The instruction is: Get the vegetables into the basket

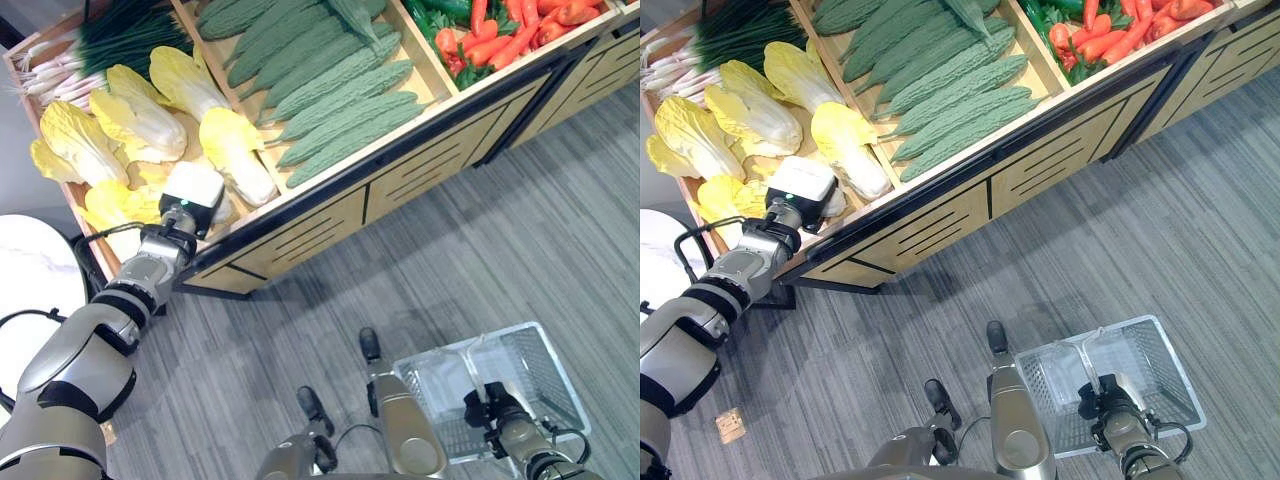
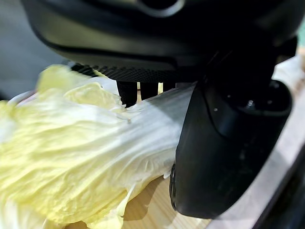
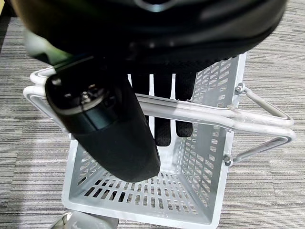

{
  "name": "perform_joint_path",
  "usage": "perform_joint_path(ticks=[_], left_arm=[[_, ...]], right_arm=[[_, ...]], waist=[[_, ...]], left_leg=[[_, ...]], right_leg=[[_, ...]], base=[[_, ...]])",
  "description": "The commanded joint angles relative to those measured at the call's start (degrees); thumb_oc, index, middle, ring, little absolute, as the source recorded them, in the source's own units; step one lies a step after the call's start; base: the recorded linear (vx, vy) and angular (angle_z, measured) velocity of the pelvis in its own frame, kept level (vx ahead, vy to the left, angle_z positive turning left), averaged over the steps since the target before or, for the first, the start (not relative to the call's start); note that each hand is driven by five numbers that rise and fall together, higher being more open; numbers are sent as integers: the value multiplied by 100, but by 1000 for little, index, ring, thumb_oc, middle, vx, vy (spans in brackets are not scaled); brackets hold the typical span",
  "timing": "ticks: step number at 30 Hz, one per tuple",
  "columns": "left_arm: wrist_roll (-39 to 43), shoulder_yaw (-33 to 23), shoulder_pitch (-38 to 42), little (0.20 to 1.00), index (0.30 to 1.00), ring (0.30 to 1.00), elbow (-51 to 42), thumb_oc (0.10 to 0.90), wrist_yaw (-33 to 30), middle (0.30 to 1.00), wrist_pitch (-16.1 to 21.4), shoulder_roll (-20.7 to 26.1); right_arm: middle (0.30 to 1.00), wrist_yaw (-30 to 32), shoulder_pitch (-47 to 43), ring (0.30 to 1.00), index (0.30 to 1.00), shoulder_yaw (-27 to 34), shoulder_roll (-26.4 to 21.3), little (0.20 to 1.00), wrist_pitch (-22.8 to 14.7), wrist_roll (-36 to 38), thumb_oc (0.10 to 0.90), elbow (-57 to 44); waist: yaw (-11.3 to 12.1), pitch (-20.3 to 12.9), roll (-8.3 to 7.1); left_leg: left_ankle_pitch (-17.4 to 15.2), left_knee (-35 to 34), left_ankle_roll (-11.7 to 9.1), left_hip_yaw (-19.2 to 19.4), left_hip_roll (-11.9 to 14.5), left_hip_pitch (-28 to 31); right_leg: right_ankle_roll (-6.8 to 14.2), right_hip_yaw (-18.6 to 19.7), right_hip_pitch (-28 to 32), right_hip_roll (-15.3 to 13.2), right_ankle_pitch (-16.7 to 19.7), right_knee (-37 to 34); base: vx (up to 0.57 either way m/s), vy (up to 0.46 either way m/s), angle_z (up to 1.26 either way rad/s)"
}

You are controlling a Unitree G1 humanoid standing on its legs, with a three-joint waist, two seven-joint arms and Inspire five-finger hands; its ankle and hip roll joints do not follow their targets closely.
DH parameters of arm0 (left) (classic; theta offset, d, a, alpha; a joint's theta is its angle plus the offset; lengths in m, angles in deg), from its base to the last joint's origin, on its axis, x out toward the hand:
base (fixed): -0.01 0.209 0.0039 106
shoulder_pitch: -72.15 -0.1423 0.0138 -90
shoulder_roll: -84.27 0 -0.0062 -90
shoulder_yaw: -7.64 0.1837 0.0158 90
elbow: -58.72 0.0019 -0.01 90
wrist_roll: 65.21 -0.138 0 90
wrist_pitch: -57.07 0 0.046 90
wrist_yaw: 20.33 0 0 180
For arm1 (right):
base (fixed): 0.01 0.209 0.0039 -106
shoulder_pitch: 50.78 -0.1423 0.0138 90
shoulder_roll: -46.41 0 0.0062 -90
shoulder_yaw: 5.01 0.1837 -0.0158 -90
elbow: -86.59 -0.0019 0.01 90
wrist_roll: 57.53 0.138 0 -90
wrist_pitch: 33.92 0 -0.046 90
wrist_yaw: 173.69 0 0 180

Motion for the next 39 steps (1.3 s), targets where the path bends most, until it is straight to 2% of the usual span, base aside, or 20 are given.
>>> perform_joint_path(ticks=[1,7,8,13,14,15,21,22,23,25,26,27,30,33,39], left_arm=[[67,-464,-383,300,300,300,-79,400,-150,300,-272,286],[17,-937,-646,300,300,300,-1372,400,-141,300,-236,449],[-62,-1166,-808,300,300,300,-2017,400,-149,300,-195,629],[-133,-1698,-1310,300,300,300,-2919,400,-84,300,-71,893],[-171,-1959,-1549,300,300,300,-3354,400,-80,300,-11,972],[-169,-2262,-1866,300,300,300,-3703,400,-50,300,25,988],[62,-2885,-2492,300,300,300,-4562,400,44,300,199,860],[450,-3166,-2894,300,300,300,-4890,400,20,300,363,608],[453,-3221,-2962,300,300,300,-4939,400,40,300,362,605],[1095,-3647,-3732,300,300,300,-5490,400,168,300,573,118],[1098,-3673,-3767,300,300,300,-5518,400,183,300,571,111],[1364,-3720,-4094,300,300,300,-5543,400,264,300,610,-211],[1929,-3551,-4185,300,300,300,-5512,400,335,300,714,-685],[2222,-3391,-4187,300,300,300,-5579,400,554,300,798,-791],[3905,-3248,-4286,300,300,300,-5755,400,999,300,1007,-1359]], right_arm=[[300,67,442,300,300,-240,196,300,49,-136,400,218],[300,-52,577,300,300,-118,248,300,170,-281,400,283],[300,-112,608,300,300,-83,271,300,216,-316,400,311],[300,-255,709,300,300,-18,325,300,283,-391,400,351],[300,-307,739,300,300,43,368,300,324,-436,400,390],[300,-350,756,300,300,43,402,300,348,-462,400,395],[300,-425,772,300,300,92,449,300,421,-503,400,462],[300,-445,788,300,300,177,490,300,451,-500,400,465],[300,-446,795,300,300,157,476,300,453,-502,400,461],[300,-462,791,300,300,314,528,300,498,-428,400,450],[300,-462,797,300,300,304,519,300,499,-428,400,448],[300,-481,793,300,300,335,549,300,501,-432,400,431],[300,-436,730,300,300,355,567,300,511,-452,400,493],[300,-436,642,300,300,384,567,300,538,-437,400,542],[300,-364,499,300,300,359,595,300,514,-397,400,447]], waist=[[147,-470,-512],[276,-625,-602],[336,-718,-646],[442,-934,-729],[515,-1048,-768],[534,-1131,-790],[610,-1300,-832],[667,-1346,-869],[652,-1350,-858],[681,-1422,-893],[675,-1425,-885],[679,-1452,-897],[682,-1471,-920],[684,-1480,-940],[686,-1458,-1010]], left_leg=[[241,-78,-286,-245,81,-74],[159,-78,-232,-417,36,159],[121,-78,-220,-472,41,298],[39,-78,-197,-520,55,522],[-1,-78,-181,-538,59,613],[-34,-78,-169,-546,55,707],[-91,-78,-132,-596,23,851],[-104,-78,-109,-614,10,902],[-107,-78,-108,-609,9,912],[-152,-78,-57,-617,-37,1009],[-154,-78,-55,-615,-38,1015],[-182,-78,-21,-602,-62,1075],[-187,-78,23,-630,-100,1106],[-192,-78,52,-671,-126,1110],[-192,-78,119,-736,-188,1116]], right_leg=[[812,226,887,-474,633,-1336],[791,127,1199,-502,560,-1318],[796,72,1371,-514,506,-1314],[789,32,1645,-498,404,-1314],[787,15,1747,-490,355,-1312],[782,21,1830,-488,322,-1306],[787,1,2001,-508,281,-1305],[790,-10,2055,-521,276,-1302],[792,-6,2064,-521,274,-1303],[802,6,2129,-545,275,-1289],[804,8,2135,-545,274,-1289],[824,4,2181,-569,280,-1282],[833,-7,2199,-593,281,-1236],[845,-32,2207,-621,286,-1204],[866,-67,2196,-686,306,-1104]], base=[[-5,15,12],[-7,19,17],[26,12,25],[37,12,12],[15,25,6],[14,25,5],[6,13,8],[7,15,5],[0,0,0],[-17,46,2],[-26,58,2],[-20,42,0],[-40,45,0],[-35,26,2],[-29,34,1]])
